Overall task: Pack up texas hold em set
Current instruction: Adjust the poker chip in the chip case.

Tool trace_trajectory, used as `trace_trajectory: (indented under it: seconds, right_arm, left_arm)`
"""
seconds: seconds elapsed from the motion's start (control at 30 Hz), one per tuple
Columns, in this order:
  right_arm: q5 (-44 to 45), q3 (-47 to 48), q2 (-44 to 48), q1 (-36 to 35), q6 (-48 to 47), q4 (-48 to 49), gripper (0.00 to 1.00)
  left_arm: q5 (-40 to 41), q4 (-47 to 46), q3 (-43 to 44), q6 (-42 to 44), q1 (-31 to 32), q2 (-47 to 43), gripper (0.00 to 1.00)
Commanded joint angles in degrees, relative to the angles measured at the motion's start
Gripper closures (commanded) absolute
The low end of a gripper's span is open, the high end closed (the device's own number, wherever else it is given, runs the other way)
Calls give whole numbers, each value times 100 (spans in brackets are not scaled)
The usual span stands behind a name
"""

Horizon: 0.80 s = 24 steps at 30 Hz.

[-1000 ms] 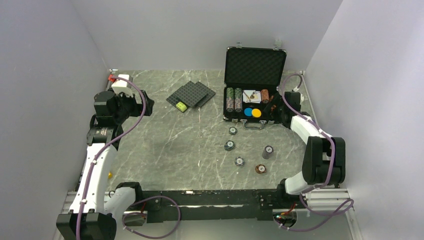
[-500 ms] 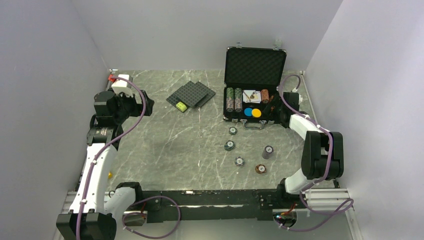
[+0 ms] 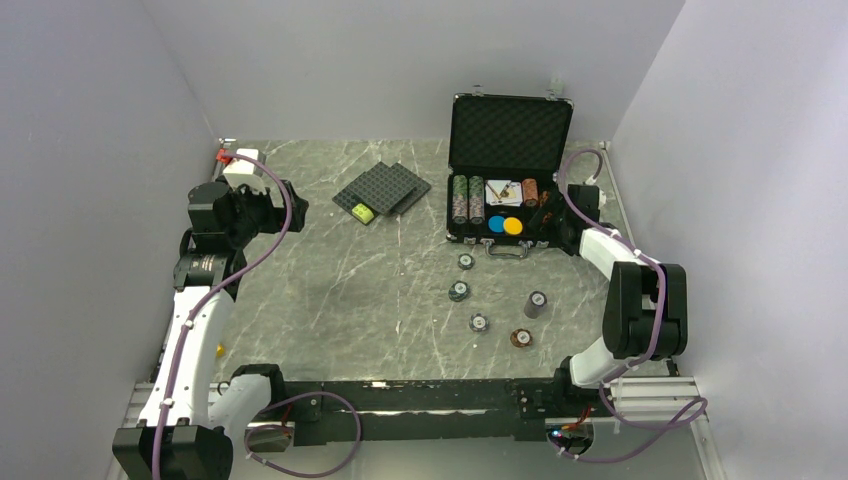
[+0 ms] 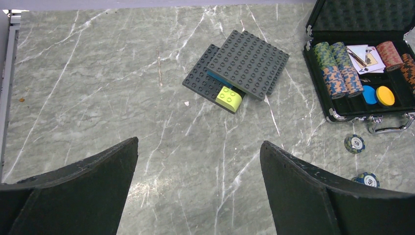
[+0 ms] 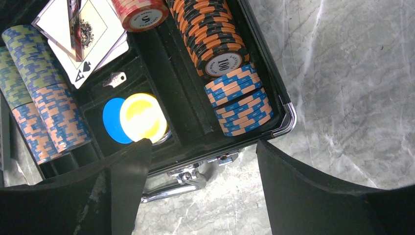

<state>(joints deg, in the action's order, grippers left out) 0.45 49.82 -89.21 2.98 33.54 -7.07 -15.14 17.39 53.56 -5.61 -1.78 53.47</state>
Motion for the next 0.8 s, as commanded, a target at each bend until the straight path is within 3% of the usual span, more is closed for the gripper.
trace_trajectory:
  seconds: [0.0, 0.77]
  right_arm:
    - [-204, 189, 148, 16, 82, 514, 19]
    - [-132, 135, 120, 14, 53, 673, 34]
  left_arm:
    - [-16, -156, -24, -19, 18, -3, 2]
    - [-12, -157, -25, -15, 18, -21, 2]
